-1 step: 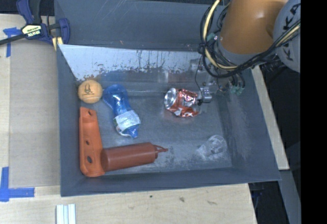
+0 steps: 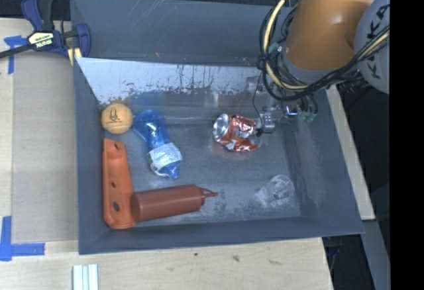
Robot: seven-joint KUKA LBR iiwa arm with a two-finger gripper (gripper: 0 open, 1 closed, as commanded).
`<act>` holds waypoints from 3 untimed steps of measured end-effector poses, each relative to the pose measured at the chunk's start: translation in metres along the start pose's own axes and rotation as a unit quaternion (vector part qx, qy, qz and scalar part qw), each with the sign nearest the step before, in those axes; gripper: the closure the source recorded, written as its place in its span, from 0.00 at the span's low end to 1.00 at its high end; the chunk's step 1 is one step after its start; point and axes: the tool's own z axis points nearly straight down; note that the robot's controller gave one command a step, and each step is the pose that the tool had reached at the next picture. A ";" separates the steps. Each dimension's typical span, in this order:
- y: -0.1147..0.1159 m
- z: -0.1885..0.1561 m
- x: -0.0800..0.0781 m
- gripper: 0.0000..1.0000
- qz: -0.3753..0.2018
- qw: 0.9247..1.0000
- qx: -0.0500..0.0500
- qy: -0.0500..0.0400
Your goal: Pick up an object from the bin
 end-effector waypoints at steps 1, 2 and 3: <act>0.014 0.093 -0.005 0.00 0.069 0.998 0.000 -0.002; -0.022 0.108 -0.014 1.00 0.042 0.999 0.000 -0.004; -0.022 0.108 -0.014 1.00 0.042 0.999 0.000 -0.004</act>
Offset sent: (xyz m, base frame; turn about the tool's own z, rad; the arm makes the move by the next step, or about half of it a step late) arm 0.0127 -0.0208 -0.1095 0.0830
